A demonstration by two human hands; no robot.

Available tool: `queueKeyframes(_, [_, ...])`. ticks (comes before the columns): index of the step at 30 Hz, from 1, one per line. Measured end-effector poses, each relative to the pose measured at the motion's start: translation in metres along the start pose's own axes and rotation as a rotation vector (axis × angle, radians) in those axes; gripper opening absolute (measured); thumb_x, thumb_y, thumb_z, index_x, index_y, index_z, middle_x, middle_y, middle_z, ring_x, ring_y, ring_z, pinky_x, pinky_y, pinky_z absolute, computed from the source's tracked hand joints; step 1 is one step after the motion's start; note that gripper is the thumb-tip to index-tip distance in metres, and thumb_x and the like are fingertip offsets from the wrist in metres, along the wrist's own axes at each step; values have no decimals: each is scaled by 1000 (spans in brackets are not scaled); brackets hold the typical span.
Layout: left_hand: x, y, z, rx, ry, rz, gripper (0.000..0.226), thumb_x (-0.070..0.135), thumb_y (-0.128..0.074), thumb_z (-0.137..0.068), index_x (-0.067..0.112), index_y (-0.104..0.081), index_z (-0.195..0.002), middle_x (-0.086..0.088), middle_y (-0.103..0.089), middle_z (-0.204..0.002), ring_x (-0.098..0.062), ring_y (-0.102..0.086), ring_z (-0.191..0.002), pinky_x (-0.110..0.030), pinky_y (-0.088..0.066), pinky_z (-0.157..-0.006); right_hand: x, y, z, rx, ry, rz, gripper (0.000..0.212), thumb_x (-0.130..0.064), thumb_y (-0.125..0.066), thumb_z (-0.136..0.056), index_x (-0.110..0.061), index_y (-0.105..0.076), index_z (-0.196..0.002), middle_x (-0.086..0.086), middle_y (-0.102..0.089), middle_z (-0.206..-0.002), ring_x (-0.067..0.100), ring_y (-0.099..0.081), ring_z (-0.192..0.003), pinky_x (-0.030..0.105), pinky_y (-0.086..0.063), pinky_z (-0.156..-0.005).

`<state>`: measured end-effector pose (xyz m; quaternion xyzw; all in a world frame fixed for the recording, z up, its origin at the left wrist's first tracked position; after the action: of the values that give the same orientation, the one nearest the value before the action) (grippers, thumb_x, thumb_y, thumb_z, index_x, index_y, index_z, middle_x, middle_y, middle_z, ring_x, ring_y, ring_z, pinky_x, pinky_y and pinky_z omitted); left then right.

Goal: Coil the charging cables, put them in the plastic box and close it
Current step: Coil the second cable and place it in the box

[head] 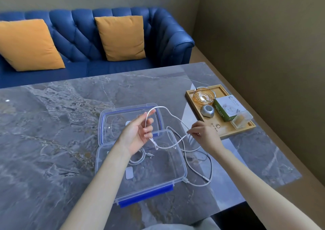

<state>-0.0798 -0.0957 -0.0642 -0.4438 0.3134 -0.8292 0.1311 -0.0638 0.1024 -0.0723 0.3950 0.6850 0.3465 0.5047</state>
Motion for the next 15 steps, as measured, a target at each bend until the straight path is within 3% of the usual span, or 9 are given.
queueKeyframes(3, [5,-13,4,-75,-15,-5,26,13,-38,-93,14,-60,-107,10,-56,-55,0,-35,-34,-10,-26,-33,-4,-10,9,-38,79,287,24,3,-81,-50,-17,-72,-56,0,-63,-61,19,-62,-51,11,-16,-39])
queueKeyframes(5, [9,-20,9,-103,-23,-39,28,13,-37,-94,14,-60,-108,11,-56,-55,1,-33,-31,-9,-22,-31,5,-22,13,-96,53,381,23,3,-82,-47,-15,-70,-55,0,-61,-62,19,-61,-54,16,-26,-36])
queueKeyframes(8, [12,-29,12,-123,-24,-158,27,15,-37,-95,14,-60,-110,10,-58,-54,1,-29,-27,-9,-18,-29,18,-42,14,-300,-32,428,19,1,-60,-76,-9,-72,-87,7,-64,-92,27,-61,-89,32,-43,-59])
queueKeyframes(11, [7,-36,12,-121,-17,-241,23,18,-39,-95,13,-61,-101,9,-58,-50,0,-27,-26,-10,-17,-30,13,-42,8,-399,-91,346,30,-5,-47,-82,-11,-69,-101,8,-67,-105,28,-61,-97,36,-53,-70])
queueKeyframes(13, [2,-40,12,-116,-4,-255,23,18,-40,-95,12,-61,-96,8,-56,-49,1,-27,-26,-10,-18,-30,5,-25,-3,-344,-163,287,31,-8,-47,-82,-14,-68,-105,11,-71,-101,32,-64,-93,36,-54,-69])
queueKeyframes(15, [-3,-43,13,-116,17,-258,22,18,-39,-96,12,-61,-94,8,-55,-48,1,-26,-26,-10,-18,-29,-11,7,-16,-101,-180,109,23,-11,-51,-83,-11,-67,-99,12,-70,-96,33,-63,-90,36,-51,-70])
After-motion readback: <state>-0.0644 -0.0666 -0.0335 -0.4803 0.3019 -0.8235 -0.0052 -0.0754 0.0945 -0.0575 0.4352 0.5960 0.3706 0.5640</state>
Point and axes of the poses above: each hand's wrist, its own z-axis away from the middle knuckle, its own y-axis out of the back of the hand, x = y × z, the point moved 8 cm from there along -z, towards the middle knuckle
